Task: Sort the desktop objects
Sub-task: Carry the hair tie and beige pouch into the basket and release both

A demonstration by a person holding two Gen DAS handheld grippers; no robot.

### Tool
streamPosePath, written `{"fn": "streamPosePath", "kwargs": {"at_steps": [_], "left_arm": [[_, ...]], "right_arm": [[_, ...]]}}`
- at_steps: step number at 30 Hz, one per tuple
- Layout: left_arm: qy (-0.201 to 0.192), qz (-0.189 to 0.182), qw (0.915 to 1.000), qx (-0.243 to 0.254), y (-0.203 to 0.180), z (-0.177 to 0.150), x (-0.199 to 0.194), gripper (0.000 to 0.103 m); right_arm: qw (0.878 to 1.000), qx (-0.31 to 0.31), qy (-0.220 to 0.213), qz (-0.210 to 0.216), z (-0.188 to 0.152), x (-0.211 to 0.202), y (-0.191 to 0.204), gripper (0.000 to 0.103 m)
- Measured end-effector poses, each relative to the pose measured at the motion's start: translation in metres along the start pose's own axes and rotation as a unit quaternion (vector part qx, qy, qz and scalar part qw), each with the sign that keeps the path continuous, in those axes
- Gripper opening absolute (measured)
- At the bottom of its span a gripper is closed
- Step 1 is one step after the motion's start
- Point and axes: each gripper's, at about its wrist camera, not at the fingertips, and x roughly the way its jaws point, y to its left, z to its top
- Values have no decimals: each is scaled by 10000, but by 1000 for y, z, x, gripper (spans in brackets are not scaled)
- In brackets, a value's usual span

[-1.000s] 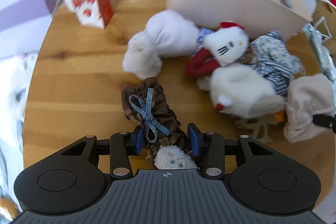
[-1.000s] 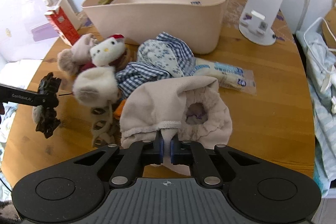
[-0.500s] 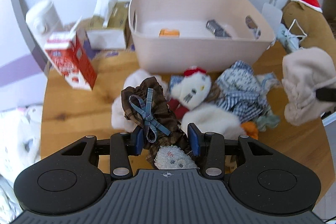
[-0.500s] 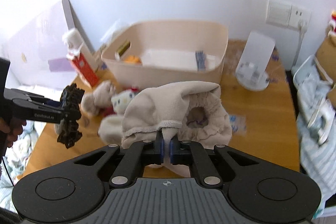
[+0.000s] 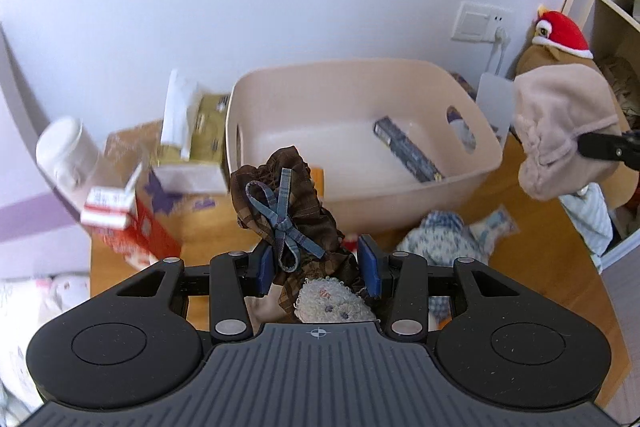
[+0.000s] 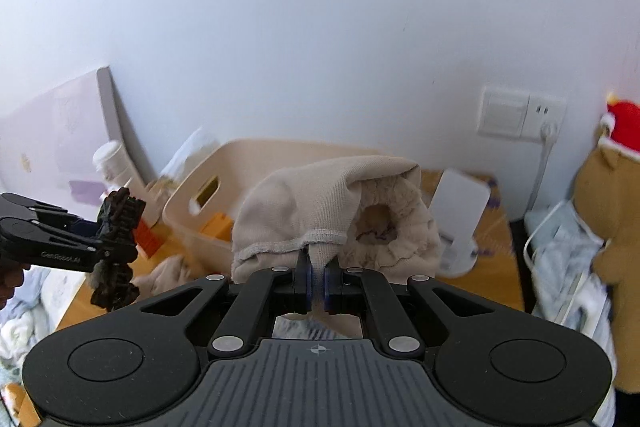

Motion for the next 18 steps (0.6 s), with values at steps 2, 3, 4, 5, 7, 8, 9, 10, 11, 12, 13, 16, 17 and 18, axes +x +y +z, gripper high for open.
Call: {"fn": "streamPosePath", "kwargs": {"at_steps": [2, 3, 4, 5, 7, 8, 9, 10, 11, 12, 13, 16, 17, 18], "left_arm": [[-91, 41, 9999, 94, 1, 12, 2, 44], [-142, 57, 9998, 123, 1, 18, 4, 44], [-193, 64, 9997, 148, 2, 23, 6, 44], [-253, 71, 9995, 182, 1, 29, 9, 44], [-335, 104, 9989, 322, -1, 39, 18, 44], [-357, 136, 9985, 402, -3, 43, 23, 44], [-377, 167, 9981, 469, -4, 47, 28, 44], [-395, 183, 9977, 529, -6, 51, 33, 44], [-408, 192, 9974, 571, -7, 55, 39, 44], [-419, 204, 9972, 586, -8, 58, 45, 44], [-424, 208, 9971, 591, -9, 61, 51, 44], [-356, 221, 9979, 490, -11, 72, 69, 44], [-277, 209, 9987, 384, -11, 75, 77, 44], [-186, 201, 9993, 251, -10, 78, 86, 44]], "right_arm": [[10000, 1, -47, -66, 8, 3, -3, 6], [9999, -3, -64, -93, 12, 5, -4, 6], [9999, -9, -77, -113, 16, 8, -6, 6], [9999, -22, -88, -126, 20, 11, -7, 6], [9998, -69, -127, -158, 27, 19, -8, 6], [9997, -109, -151, -185, 29, 22, -8, 6], [9995, -173, -163, -222, 31, 27, -7, 6], [9993, -242, -155, -251, 33, 31, -6, 6], [9991, -300, -134, -265, 35, 37, -5, 6], [9990, -344, -113, -270, 38, 42, -5, 6], [9989, -383, -81, -269, 40, 48, -4, 6], [9984, -479, 21, -291, 44, 66, -2, 6], [9983, -497, 60, -299, 45, 72, -1, 6], [9980, -527, 96, -320, 45, 79, 0, 6]]}}
